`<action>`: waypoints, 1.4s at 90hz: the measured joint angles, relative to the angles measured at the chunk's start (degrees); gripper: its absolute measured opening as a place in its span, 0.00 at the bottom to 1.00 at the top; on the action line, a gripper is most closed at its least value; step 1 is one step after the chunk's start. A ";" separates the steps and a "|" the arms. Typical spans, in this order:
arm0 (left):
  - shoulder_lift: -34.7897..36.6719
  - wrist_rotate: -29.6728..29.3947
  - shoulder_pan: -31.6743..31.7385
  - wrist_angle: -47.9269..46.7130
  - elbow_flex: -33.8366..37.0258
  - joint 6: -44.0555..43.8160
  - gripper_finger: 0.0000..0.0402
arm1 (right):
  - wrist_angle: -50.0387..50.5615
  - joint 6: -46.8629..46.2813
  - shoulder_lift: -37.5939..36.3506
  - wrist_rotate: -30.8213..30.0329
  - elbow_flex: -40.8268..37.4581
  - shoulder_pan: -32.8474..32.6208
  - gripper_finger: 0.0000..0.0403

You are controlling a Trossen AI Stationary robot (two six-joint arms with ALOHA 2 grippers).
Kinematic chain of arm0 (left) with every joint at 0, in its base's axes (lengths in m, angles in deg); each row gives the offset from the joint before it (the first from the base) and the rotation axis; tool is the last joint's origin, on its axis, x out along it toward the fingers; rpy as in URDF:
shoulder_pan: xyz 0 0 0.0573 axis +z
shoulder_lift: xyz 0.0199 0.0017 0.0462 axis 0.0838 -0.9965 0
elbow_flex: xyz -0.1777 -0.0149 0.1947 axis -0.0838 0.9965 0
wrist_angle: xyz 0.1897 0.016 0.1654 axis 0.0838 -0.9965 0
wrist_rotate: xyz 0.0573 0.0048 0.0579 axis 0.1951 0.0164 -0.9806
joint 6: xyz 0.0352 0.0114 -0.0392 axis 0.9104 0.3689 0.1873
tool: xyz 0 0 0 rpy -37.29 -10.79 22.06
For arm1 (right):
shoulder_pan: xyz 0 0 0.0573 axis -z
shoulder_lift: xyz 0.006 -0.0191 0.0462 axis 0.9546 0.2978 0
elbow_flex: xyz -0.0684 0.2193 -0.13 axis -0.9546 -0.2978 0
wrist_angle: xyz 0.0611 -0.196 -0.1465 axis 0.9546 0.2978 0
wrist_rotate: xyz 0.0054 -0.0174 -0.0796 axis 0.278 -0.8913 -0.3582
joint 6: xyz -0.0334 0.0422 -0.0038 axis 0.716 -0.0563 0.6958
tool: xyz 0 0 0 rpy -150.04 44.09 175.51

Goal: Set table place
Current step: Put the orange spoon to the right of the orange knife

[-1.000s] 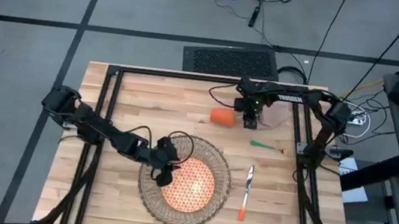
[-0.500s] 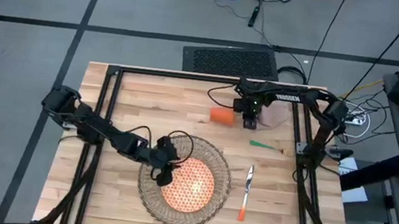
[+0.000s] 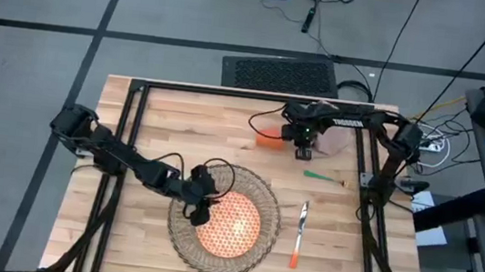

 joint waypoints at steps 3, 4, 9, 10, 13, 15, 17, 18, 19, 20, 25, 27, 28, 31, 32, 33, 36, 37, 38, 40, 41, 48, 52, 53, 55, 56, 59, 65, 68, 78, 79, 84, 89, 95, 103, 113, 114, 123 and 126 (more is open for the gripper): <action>0.00 0.00 0.00 0.00 0.00 -0.03 0.32 | 0.09 -0.12 -0.69 0.03 -0.09 -0.20 0.00; 0.00 0.00 0.02 -0.02 0.00 -0.04 0.32 | 0.09 -0.19 -0.93 0.04 -0.15 -0.27 0.00; 0.00 0.00 0.00 -0.02 0.00 -0.04 0.32 | 0.22 -0.72 -2.38 0.80 -0.32 -0.76 0.00; 0.00 0.00 0.01 -0.03 0.00 -0.04 0.32 | 0.33 -0.81 -2.75 0.94 -0.32 -0.93 0.00; 0.00 0.00 0.00 -0.20 0.00 -0.05 0.32 | 0.62 -1.21 -4.11 1.13 -0.26 -1.23 0.00; 0.00 0.00 0.00 -0.20 0.00 -0.05 0.32 | 0.88 -1.41 -4.91 1.26 -0.14 -1.38 0.00; 0.00 0.00 0.02 -0.16 0.00 -0.06 0.32 | 1.17 -1.58 -5.58 1.44 -0.03 -1.59 0.00; 0.00 0.00 0.01 -0.15 0.00 -0.06 0.32 | 1.34 -1.63 -5.90 1.44 -0.02 -1.67 0.00; 0.00 0.00 0.00 -0.16 0.00 -0.06 0.32 | 1.60 -1.67 -6.18 1.38 -0.02 -1.76 0.00; 0.00 0.00 0.00 -0.19 0.00 -0.06 0.32 | 1.91 -1.72 -6.47 1.30 -0.02 -1.86 0.00; 0.00 0.00 0.00 -0.17 0.00 -0.08 0.32 | 3.66 -2.04 -7.71 0.91 -0.13 -2.48 0.00; 0.00 0.00 0.00 -0.23 0.00 -0.11 0.32 | 3.93 -2.32 -8.30 0.61 -0.18 -2.78 0.00; 0.00 0.00 0.00 -0.26 0.00 -0.12 0.32 | 3.97 -2.47 -8.62 0.51 -0.19 -2.94 0.00; 0.00 0.00 0.00 -0.26 0.00 -0.15 0.32 | 3.84 -2.76 -9.71 0.42 -0.18 -3.46 0.00; 0.00 0.00 0.00 -0.26 0.00 -0.15 0.32 | 3.84 -2.85 -10.07 0.40 -0.14 -3.63 0.00; 0.00 0.00 0.00 -0.26 0.00 -0.15 0.32 | 3.92 -2.92 -10.42 0.31 -0.09 -3.80 0.00; 0.00 0.00 0.02 -0.28 0.00 -0.15 0.32 | 4.32 -3.03 -11.44 0.11 -0.01 -4.36 0.00; 0.00 0.00 0.01 -0.30 0.00 -0.15 0.32 | 4.53 -3.05 -11.74 0.11 0.00 -4.49 0.00; 0.00 0.00 0.00 -0.31 0.00 -0.16 0.32 | 4.76 -3.08 -11.97 0.14 0.02 -4.66 0.00; 0.00 0.00 0.00 -0.34 0.00 -0.20 0.32 | 5.30 -3.17 -12.49 0.13 0.03 -4.94 0.00; 0.00 0.00 0.00 -0.35 0.00 -0.21 0.32 | 5.58 -3.25 -12.71 0.08 0.02 -5.05 0.00; 0.00 0.00 0.01 -0.42 0.01 -0.21 0.32 | 6.43 -4.16 -14.55 -0.40 -0.06 -6.17 0.00; 0.00 0.00 -0.02 -0.37 0.02 -0.24 0.32 | 6.57 -4.72 -15.80 -0.35 -0.03 -6.88 0.00; 0.00 0.00 -0.02 -0.36 0.04 -0.22 0.32 | 6.69 -4.79 -16.08 -0.31 -0.01 -7.08 0.00; 0.00 0.00 -0.02 -0.25 0.13 -0.23 0.32 | 6.90 -4.95 -16.61 -0.36 0.01 -7.46 0.00; 0.00 0.00 -0.02 -0.20 0.18 -0.24 0.32 | 7.03 -5.05 -16.89 -0.40 0.01 -7.66 0.00; 0.00 0.00 -0.02 0.01 0.41 -0.24 0.32 | 7.47 -5.40 -17.55 -0.60 0.01 -8.18 0.00; 0.00 0.00 -0.02 0.12 0.93 -0.30 0.32 | 7.98 -6.48 -18.88 -2.12 0.01 -9.37 0.00; 0.00 0.00 -0.02 0.15 1.23 -0.74 0.32 | 8.27 -6.97 -19.60 -2.79 0.01 -9.88 0.00; 0.00 -0.03 -0.02 0.01 2.22 -1.80 0.32 | 9.86 -9.11 -21.66 -3.74 0.03 -12.45 0.00; 0.00 -0.02 -0.02 0.01 2.27 -1.84 0.32 | 10.01 -9.44 -21.79 -3.92 0.03 -12.76 0.00; 0.00 -0.04 -0.02 0.06 2.56 -2.70 0.32 | 10.80 -10.96 -22.58 -5.48 0.03 -14.74 0.00; 0.00 -0.04 -0.04 -0.05 2.64 -3.16 0.32 | 11.97 -12.02 -23.46 -6.58 0.03 -17.09 0.00; -0.01 -0.04 -0.18 0.07 2.64 -3.21 0.32 | 12.58 -13.00 -24.27 -6.85 0.03 -20.11 0.00; -0.02 -0.02 -0.24 0.12 2.64 -3.21 0.32 | 13.08 -14.67 -25.09 -7.98 0.03 -24.77 0.00; 0.00 -0.02 -0.24 0.15 2.64 -3.21 0.32 | 13.20 -16.89 -26.40 -10.77 0.03 -31.24 0.00; -0.01 -0.02 -0.24 0.18 2.64 -3.21 0.32 | 13.11 -17.12 -26.52 -10.99 0.03 -31.94 0.00; -0.02 -0.04 -0.24 0.21 2.64 -3.21 0.32 | 10.96 -20.00 -27.28 -14.37 0.03 -38.41 0.00; -0.02 -0.08 -0.24 0.22 2.64 -3.21 0.32 | 10.47 -21.22 -27.53 -15.99 0.03 -40.55 0.00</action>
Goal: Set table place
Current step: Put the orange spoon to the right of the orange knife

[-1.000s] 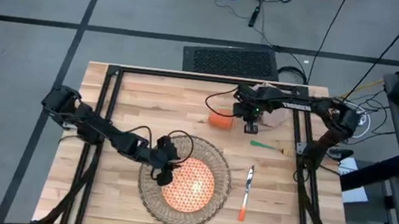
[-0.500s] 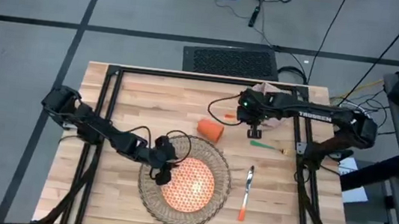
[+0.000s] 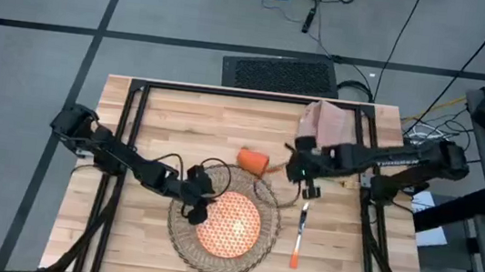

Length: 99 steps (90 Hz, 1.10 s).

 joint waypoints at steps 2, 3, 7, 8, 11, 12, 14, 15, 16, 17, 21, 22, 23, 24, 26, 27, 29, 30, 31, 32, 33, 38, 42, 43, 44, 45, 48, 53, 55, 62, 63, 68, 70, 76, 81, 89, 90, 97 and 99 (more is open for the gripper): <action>0.01 -0.11 0.00 0.03 0.00 0.00 0.32 | -0.24 -0.88 -0.08 -1.23 0.00 -1.43 0.00; 0.02 -0.18 0.00 0.04 0.00 0.00 0.32 | -0.38 -1.35 -0.15 -1.82 0.00 -2.17 0.00; 0.01 -0.21 0.00 0.19 0.00 0.00 0.32 | -1.14 -3.54 -0.42 -4.13 0.00 -5.18 0.00; 0.02 -0.21 0.00 0.22 0.00 0.00 0.32 | -1.32 -4.13 -0.43 -4.68 0.00 -5.85 0.00; 0.00 -0.23 -0.02 0.36 0.00 0.00 0.32 | -1.76 -6.32 -0.46 -6.57 -0.02 -7.96 0.00; 0.02 -0.24 -0.04 0.46 0.00 0.00 0.32 | -1.91 -7.04 -0.47 -7.21 -0.05 -8.64 0.00; 0.00 -0.26 -0.07 0.71 0.00 0.00 0.32 | -2.43 -8.60 -0.60 -8.38 -0.31 -10.14 0.00; 0.01 -0.27 -0.11 0.80 0.00 0.00 0.32 | -2.69 -9.37 -0.68 -8.91 -0.48 -10.85 0.00; 0.01 -0.29 -0.14 0.89 0.00 0.00 0.32 | -2.83 -10.14 -0.75 -9.33 -0.64 -11.55 0.00; 0.02 -0.33 -0.15 0.97 0.00 0.00 0.32 | -2.92 -10.91 -0.80 -9.71 -0.80 -12.23 0.00; 0.02 -0.35 -0.20 1.51 0.00 0.02 0.32 | -3.45 -14.03 -0.88 -11.49 -1.65 -14.97 0.00; 0.02 -0.36 -0.22 1.70 0.00 0.02 0.32 | -3.68 -14.72 -0.88 -11.92 -1.88 -15.68 0.00; 0.01 -0.35 -0.23 1.90 0.00 0.02 0.32 | -3.91 -15.36 -0.88 -12.37 -2.11 -16.31 0.00; 0.01 -0.35 -0.24 2.08 0.00 0.02 0.32 | -4.26 -16.05 -0.88 -12.80 -2.36 -17.05 0.00; 0.02 -0.36 -0.26 2.32 0.00 0.02 0.32 | -4.97 -17.36 -0.87 -13.74 -2.93 -18.46 0.00; 0.02 -0.35 -0.26 2.43 0.00 0.02 0.32 | -5.29 -18.03 -0.86 -14.27 -3.24 -19.15 0.00; 0.01 -0.34 -0.26 2.68 0.00 0.03 0.32 | -5.83 -19.38 -0.86 -15.46 -3.90 -20.48 0.00; 0.00 -0.34 -0.26 2.84 0.00 0.04 0.32 | -6.08 -20.06 -0.86 -16.09 -4.27 -21.16 0.00; 0.00 -0.36 -0.26 3.00 0.00 0.04 0.32 | -6.34 -20.76 -0.86 -16.74 -4.65 -21.86 0.00; 0.00 -0.36 -0.26 3.09 0.00 0.04 0.32 | -6.60 -21.44 -0.86 -17.45 -5.06 -22.52 0.00; 0.00 -0.36 -0.26 3.16 0.00 0.04 0.32 | -6.86 -22.14 -0.86 -18.15 -5.46 -23.16 0.00; 0.01 -0.36 -0.26 3.50 0.00 0.04 0.32 | -8.73 -25.96 -0.86 -21.90 -7.47 -26.36 0.00; 0.02 -0.36 -0.26 3.62 0.00 0.02 0.32 | -10.44 -28.78 -0.85 -25.02 -9.22 -28.82 0.00; 0.01 -0.36 -0.27 3.66 0.00 0.02 0.32 | -10.93 -29.44 -0.86 -25.92 -9.70 -29.47 0.00; 0.00 -0.36 -0.29 3.71 0.00 0.02 0.32 | -11.42 -30.11 -0.86 -26.82 -10.18 -30.12 0.00; 0.00 -0.36 -0.32 3.81 0.00 0.02 0.32 | -11.86 -30.83 -0.86 -27.69 -10.64 -30.73 0.00; 0.00 -0.36 -0.48 4.23 0.00 -0.02 0.32 | -13.79 -32.33 -0.85 -30.18 -12.10 -32.60 0.00; 0.00 -0.36 -0.80 4.88 0.00 -0.02 0.32 | -16.80 -34.25 -0.84 -34.01 -14.39 -35.54 0.00; 0.00 -0.36 -0.94 5.22 0.00 -0.02 0.32 | -18.09 -34.88 -0.84 -35.76 -15.22 -36.68 0.00; 0.00 -0.36 -1.48 6.17 0.00 -0.07 0.32 | -20.62 -37.56 -0.84 -40.51 -17.70 -40.21 0.00; 0.00 -0.36 -1.55 6.27 0.00 -0.07 0.32 | -20.76 -38.09 -0.84 -41.21 -18.01 -40.66 0.00; 0.00 -0.36 -2.00 6.85 0.00 -0.08 0.32 | -20.94 -41.48 -0.81 -44.85 -19.50 -42.88 0.00; 0.00 -0.36 -2.17 7.07 0.00 -0.09 0.32 | -20.90 -42.90 -0.80 -46.28 -20.12 -43.74 0.00; 0.01 -0.36 -2.66 7.73 0.00 -0.41 0.32 | -20.90 -47.57 -0.80 -49.95 -21.96 -45.87 0.00; 0.01 -0.36 -2.93 8.21 0.00 -1.31 0.32 | -20.86 -51.89 -0.76 -51.90 -23.39 -47.15 0.00; 0.00 -0.36 -3.32 9.14 0.00 -1.60 0.32 | -20.90 -57.45 0.28 -53.23 -24.90 -48.13 0.00; 0.00 -0.36 -3.36 9.30 0.00 -1.60 0.32 | -20.89 -58.01 0.48 -53.22 -25.08 -48.21 0.00; 0.00 -0.36 -3.68 10.41 0.00 -1.62 0.32 | -20.71 -62.06 1.87 -52.44 -26.12 -48.28 0.00; 0.00 -0.36 -3.78 10.66 0.00 -1.62 0.32 | -20.70 -63.15 2.27 -51.88 -26.35 -48.23 0.00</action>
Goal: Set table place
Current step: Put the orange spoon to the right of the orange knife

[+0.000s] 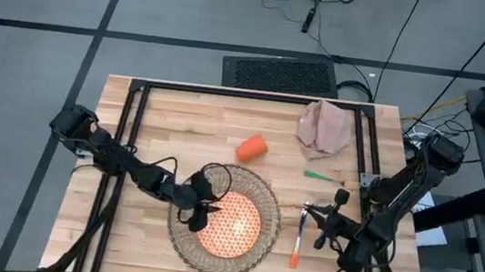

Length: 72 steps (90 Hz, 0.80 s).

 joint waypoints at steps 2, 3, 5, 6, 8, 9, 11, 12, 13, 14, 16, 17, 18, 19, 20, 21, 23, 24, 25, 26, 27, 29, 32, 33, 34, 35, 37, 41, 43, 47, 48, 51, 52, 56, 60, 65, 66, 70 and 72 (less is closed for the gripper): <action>0.00 0.00 -0.09 0.20 0.00 -0.04 0.32 | 0.08 -1.31 0.39 0.60 -0.21 0.05 0.00; 0.00 0.00 -0.19 0.30 0.00 -0.04 0.32 | 0.20 -2.03 0.61 0.89 -0.32 0.08 0.00; 0.00 0.00 -0.23 0.62 0.00 -0.03 0.32 | 0.69 -3.46 1.06 1.52 -0.46 0.06 0.00; 0.00 0.01 -0.25 0.78 0.00 -0.02 0.32 | 0.93 -4.21 1.34 1.82 -0.57 0.06 0.00; 0.00 0.00 -0.33 1.16 0.00 -0.05 0.32 | 1.56 -5.68 1.76 2.41 -0.71 0.06 0.00; 0.00 0.00 -0.38 1.31 0.00 -0.06 0.32 | 1.91 -6.32 1.96 2.68 -0.74 0.06 0.00; 0.00 0.02 -0.49 1.52 0.00 -0.12 0.32 | 2.49 -7.78 2.47 3.28 -0.81 0.08 0.00; 0.00 0.02 -0.55 1.58 0.00 -0.16 0.32 | 2.62 -8.48 2.70 3.39 -0.85 0.04 0.00; 0.00 0.01 -0.58 1.60 0.00 -0.20 0.32 | 2.78 -9.15 2.94 3.46 -0.88 -0.02 0.00; 0.00 0.00 -0.59 1.62 0.00 -0.25 0.32 | 3.02 -9.81 3.21 3.49 -0.88 -0.10 0.00; 0.00 0.00 -0.67 1.63 0.00 -0.46 0.32 | 3.50 -11.01 3.76 3.60 -0.88 -0.30 0.00; 0.00 0.01 -0.69 1.62 0.00 -0.54 0.32 | 3.77 -11.59 4.05 3.69 -0.88 -0.39 0.00; 0.00 0.01 -0.73 1.62 0.00 -0.69 0.32 | 4.06 -12.15 4.34 3.83 -0.88 -0.49 0.00; 0.00 0.01 -0.76 1.62 0.00 -0.84 0.32 | 4.37 -12.70 4.61 3.98 -0.88 -0.60 0.00; 0.00 0.02 -0.78 1.62 0.00 -0.99 0.32 | 4.68 -13.21 4.88 4.18 -0.88 -0.71 0.00; 0.00 0.01 -0.81 1.60 0.00 -1.07 0.32 | 4.98 -13.79 5.15 4.40 -0.89 -0.80 0.00; 0.00 0.00 -0.87 1.60 0.00 -1.32 0.32 | 5.51 -14.93 5.67 4.85 -0.92 -0.94 0.00; 0.00 0.01 -0.89 1.61 0.00 -1.35 0.32 | 5.76 -15.47 5.94 5.05 -0.92 -1.02 0.00; 0.00 0.02 -0.91 1.62 0.00 -1.36 0.32 | 6.00 -16.02 6.23 5.23 -0.92 -1.10 0.00; 0.00 0.01 -0.96 1.62 0.00 -1.39 0.32 | 6.25 -16.65 6.49 5.42 -0.92 -1.25 0.00; 0.00 0.01 -0.99 1.61 0.00 -1.41 0.32 | 6.51 -17.26 6.75 5.66 -0.92 -1.37 0.00; 0.00 0.00 -1.05 1.59 0.00 -1.44 0.32 | 7.05 -18.46 7.24 6.26 -0.92 -1.60 0.00; 0.00 0.00 -1.18 1.56 0.00 -1.46 0.32 | 7.98 -20.53 8.01 7.14 -0.93 -2.07 0.00; 0.00 0.00 -1.22 1.54 0.00 -1.46 0.32 | 8.21 -21.15 8.25 7.39 -0.94 -2.24 0.00; 0.00 0.00 -1.25 1.53 0.00 -1.46 0.32 | 8.39 -21.72 8.46 7.60 -0.96 -2.38 0.00; 0.00 0.00 -1.28 1.53 0.00 -1.46 0.32 | 8.55 -22.29 8.69 7.77 -0.97 -2.56 0.00; 0.00 0.00 -1.37 1.53 0.00 -1.46 0.32 | 8.83 -23.36 9.15 8.04 -0.97 -3.01 0.00; 0.00 0.00 -1.38 1.49 0.00 -1.46 0.32 | 9.38 -25.43 9.97 8.43 -0.97 -3.97 0.00; 0.00 0.01 -1.38 1.48 0.00 -1.46 0.32 | 9.66 -26.40 10.26 8.79 -0.97 -4.43 0.00; 0.00 0.00 -1.37 1.49 0.00 -1.46 0.32 | 10.40 -28.29 10.88 9.36 -0.97 -5.25 0.00; 0.00 0.00 -1.36 1.49 0.00 -1.46 0.32 | 10.59 -28.75 11.04 9.43 -0.97 -5.47 0.00; 0.00 -0.02 -1.36 1.49 0.00 -1.46 0.32 | 11.16 -30.16 11.54 9.46 -0.97 -6.14 0.00; 0.00 -0.07 -1.36 1.49 0.00 -1.46 0.32 | 11.29 -30.62 11.73 9.47 -0.97 -6.37 0.00; 0.00 -0.35 -1.36 1.53 0.00 -1.46 0.32 | 11.85 -32.25 12.42 9.58 -0.97 -7.28 0.00; 0.00 -0.50 -1.36 1.66 0.00 -1.46 0.32 | 12.36 -33.54 13.29 9.58 -0.97 -8.22 0.00; 0.00 -0.60 -1.36 1.70 0.00 -1.46 0.32 | 12.56 -35.07 14.49 9.62 -0.98 -9.22 0.00; 0.00 -0.61 -1.36 1.69 0.00 -1.46 0.32 | 12.54 -35.40 14.75 9.64 -0.99 -9.42 0.00; 0.00 -0.63 -1.36 1.70 0.00 -1.46 0.32 | 12.53 -37.06 15.62 9.48 -1.19 -10.12 0.00; 0.00 -0.63 -1.36 1.73 0.00 -1.46 0.32 | 12.52 -38.26 16.04 9.61 -1.38 -10.46 0.00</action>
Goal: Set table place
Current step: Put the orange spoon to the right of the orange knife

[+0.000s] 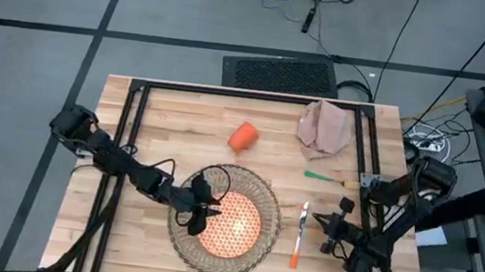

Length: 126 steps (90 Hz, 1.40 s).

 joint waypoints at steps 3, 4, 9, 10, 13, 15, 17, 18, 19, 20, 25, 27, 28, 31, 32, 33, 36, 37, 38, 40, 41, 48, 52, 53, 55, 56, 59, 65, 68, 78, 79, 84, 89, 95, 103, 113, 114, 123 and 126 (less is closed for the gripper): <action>0.00 0.00 0.00 0.00 0.00 0.00 0.32 | -0.07 -1.87 0.70 0.44 -0.34 -0.47 0.00; 0.00 0.00 0.00 0.02 0.00 0.00 0.32 | -0.15 -2.48 0.94 0.69 -0.47 -0.62 0.00; 0.00 0.00 0.00 0.00 0.00 0.00 0.32 | -0.66 -5.39 2.07 1.85 -1.09 -1.57 0.00; 0.00 0.00 0.00 0.00 0.00 0.00 0.32 | -0.76 -5.89 2.27 2.05 -1.18 -1.79 0.00; 0.00 -0.01 0.00 0.01 0.00 0.00 0.32 | -1.30 -6.81 2.79 2.53 -1.49 -2.30 0.00; 0.00 -0.02 0.00 0.04 0.00 0.00 0.32 | -1.86 -7.20 3.11 2.88 -1.69 -2.66 0.00; 0.00 -0.02 0.00 0.02 -0.02 0.02 0.32 | -2.30 -7.33 3.49 3.20 -1.83 -3.00 0.00; 0.00 -0.02 0.00 0.01 -0.01 0.01 0.32 | -2.52 -7.37 3.68 3.35 -1.91 -3.16 0.00; 0.00 -0.02 0.00 0.00 0.00 0.00 0.32 | -2.79 -7.35 3.87 3.54 -2.00 -3.34 0.00; 0.00 -0.02 0.00 -0.02 0.00 0.00 0.32 | -3.03 -7.33 4.06 3.68 -2.06 -3.49 0.00; 0.00 -0.02 0.00 0.02 -0.02 0.02 0.32 | -3.89 -7.16 4.70 4.24 -2.19 -4.13 0.00; 0.00 -0.02 0.00 0.01 -0.02 0.02 0.32 | -4.08 -7.15 4.94 4.37 -2.19 -4.31 0.00; 0.00 -0.02 0.00 0.00 -0.02 0.02 0.32 | -4.17 -7.14 5.06 4.44 -2.19 -4.40 0.00; 0.00 -0.02 0.00 0.00 -0.02 0.02 0.32 | -4.51 -7.15 5.41 4.78 -2.19 -4.68 0.00; 0.00 -0.02 0.00 0.00 -0.02 0.02 0.32 | -4.60 -7.13 5.51 4.86 -2.19 -4.76 0.00; 0.00 -0.02 0.00 0.00 -0.02 0.02 0.32 | -4.66 -7.12 5.61 4.91 -2.19 -4.81 0.00; 0.00 -0.02 0.00 0.00 -0.02 0.02 0.32 | -4.84 -6.97 5.79 4.92 -2.19 -4.85 0.00; 0.00 -0.02 0.00 0.00 -0.02 0.02 0.32 | -4.92 -6.81 5.84 4.92 -2.19 -4.86 0.00; 0.00 -0.03 0.00 0.00 -0.02 0.02 0.32 | -5.01 -6.62 5.89 4.92 -2.19 -4.86 0.00; 0.00 -0.10 0.00 0.00 -0.02 0.04 0.32 | -5.26 -6.15 5.98 4.90 -2.19 -4.86 0.00; 0.00 -0.15 0.00 -0.01 -0.02 0.03 0.32 | -5.44 -5.77 6.04 4.89 -2.20 -4.86 0.00; 0.00 -0.37 0.00 -0.02 -0.02 0.04 0.32 | -6.68 -2.46 6.20 4.96 -2.24 -4.90 0.00; 0.00 -0.41 0.00 -0.06 -0.02 0.04 0.32 | -7.16 -0.99 6.18 5.34 -2.26 -4.92 0.00; 0.00 -0.42 0.00 -0.07 -0.02 0.04 0.32 | -7.27 -0.87 6.18 5.44 -2.26 -4.93 0.00; 0.00 -0.42 0.00 -0.07 -0.02 0.04 0.32 | -7.39 -0.62 6.18 5.48 -2.24 -4.93 0.00; 0.00 -0.42 0.00 -0.07 -0.02 0.03 0.32 | -7.42 -0.55 6.18 5.50 -2.24 -4.93 0.00; 0.00 -0.42 0.00 -0.07 -0.02 0.04 0.32 | -7.54 -0.57 6.18 5.93 -2.24 -4.93 0.00; 0.00 -0.43 0.00 -0.07 -0.02 0.03 0.32 | -7.71 -0.44 6.17 6.23 -2.21 -5.02 0.00; 0.00 -0.44 0.00 -0.09 -0.02 0.02 0.32 | -7.87 -0.44 6.18 6.39 -2.21 -5.13 0.00; 0.00 -0.44 0.07 -0.07 -0.02 0.02 0.32 | -8.89 0.32 6.15 6.98 -2.24 -5.17 0.00; 0.00 -0.44 0.07 -0.07 -0.02 0.02 0.32 | -9.06 0.53 6.14 7.03 -2.24 -5.19 0.00; 0.00 -0.44 0.07 -0.04 -0.02 0.02 0.32 | -10.01 1.92 6.07 7.39 -2.24 -5.19 0.02; 0.00 -0.44 0.07 -0.05 -0.02 0.00 0.32 | -10.48 2.58 5.92 7.50 -2.24 -5.21 0.05; 0.00 -0.44 0.07 -0.04 -0.02 0.00 0.32 | -10.72 3.23 5.58 7.56 -2.24 -5.23 0.08; 0.00 -0.45 0.07 -0.04 -0.02 -0.02 0.32 | -11.14 3.51 4.72 8.08 -2.24 -5.30 0.13; 0.00 -0.44 0.07 -0.02 -0.02 -0.04 0.32 | -11.81 4.58 3.74 8.79 -2.14 -5.37 0.17; 0.00 -0.44 0.07 -0.02 -0.02 -0.04 0.32 | -11.84 4.67 3.67 8.87 -2.08 -5.37 0.17; 0.00 -0.44 0.04 -0.02 -0.02 -0.04 0.32 | -12.02 5.88 3.04 9.61 -1.34 -5.41 0.19; 0.00 -0.44 0.04 -0.02 -0.02 -0.04 0.32 | -12.01 6.01 2.82 9.83 -1.07 -5.44 0.19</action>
